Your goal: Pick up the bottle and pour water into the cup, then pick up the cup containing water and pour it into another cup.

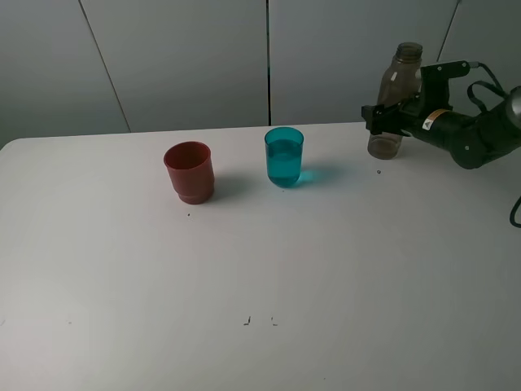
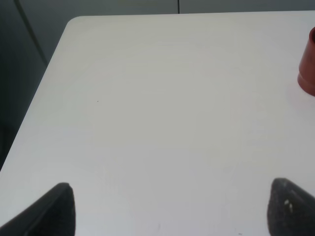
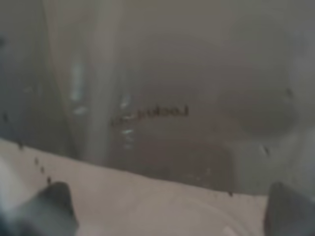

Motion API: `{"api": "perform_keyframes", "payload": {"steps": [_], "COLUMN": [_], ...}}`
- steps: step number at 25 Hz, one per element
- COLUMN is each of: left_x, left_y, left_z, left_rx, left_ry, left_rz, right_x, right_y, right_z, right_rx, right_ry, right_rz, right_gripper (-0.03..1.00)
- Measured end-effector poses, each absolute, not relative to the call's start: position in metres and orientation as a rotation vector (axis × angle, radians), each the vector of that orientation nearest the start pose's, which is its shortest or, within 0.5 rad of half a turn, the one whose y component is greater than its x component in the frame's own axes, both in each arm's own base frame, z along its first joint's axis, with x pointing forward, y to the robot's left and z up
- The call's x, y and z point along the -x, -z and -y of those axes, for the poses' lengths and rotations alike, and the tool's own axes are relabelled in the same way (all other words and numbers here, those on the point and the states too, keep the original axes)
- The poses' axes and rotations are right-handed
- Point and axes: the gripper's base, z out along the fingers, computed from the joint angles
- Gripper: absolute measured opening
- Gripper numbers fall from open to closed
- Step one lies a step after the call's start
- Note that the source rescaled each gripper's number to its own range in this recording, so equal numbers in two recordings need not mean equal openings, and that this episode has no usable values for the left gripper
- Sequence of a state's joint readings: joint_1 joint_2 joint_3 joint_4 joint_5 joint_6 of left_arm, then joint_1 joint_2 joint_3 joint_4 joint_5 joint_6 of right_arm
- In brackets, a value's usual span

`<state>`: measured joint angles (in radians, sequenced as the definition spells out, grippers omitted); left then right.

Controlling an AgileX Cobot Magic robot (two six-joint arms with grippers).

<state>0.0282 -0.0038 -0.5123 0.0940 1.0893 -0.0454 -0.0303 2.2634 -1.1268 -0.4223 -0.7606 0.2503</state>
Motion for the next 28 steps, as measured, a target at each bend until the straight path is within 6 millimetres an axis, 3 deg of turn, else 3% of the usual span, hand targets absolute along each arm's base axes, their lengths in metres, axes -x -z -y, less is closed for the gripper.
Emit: {"api": "perform_keyframes", "payload": {"steps": [3, 15, 20, 28], "left_x": [0.009, 0.009, 0.009, 0.009], "left_y": [-0.279, -0.279, -0.279, -0.279], "left_z": [-0.007, -0.007, -0.007, -0.007], "left_rx": [0.082, 0.082, 0.082, 0.082], "left_ry": [-0.102, -0.102, -0.102, -0.102], "left_rz": [-2.053, -2.053, -2.053, -2.053], "right_x": [-0.436, -0.402, -0.378, -0.321], "right_y": [-0.079, -0.073, -0.080, -0.094], "right_z": [-0.013, -0.012, -0.013, -0.014], "right_rx": [0.226, 0.257, 0.289, 0.306], "right_ry": [-0.211, -0.183, -0.166, -0.166], "right_rz": [-1.896, -2.014, -2.043, -2.105], "right_gripper": [0.99, 1.00, 1.00, 1.00]}}
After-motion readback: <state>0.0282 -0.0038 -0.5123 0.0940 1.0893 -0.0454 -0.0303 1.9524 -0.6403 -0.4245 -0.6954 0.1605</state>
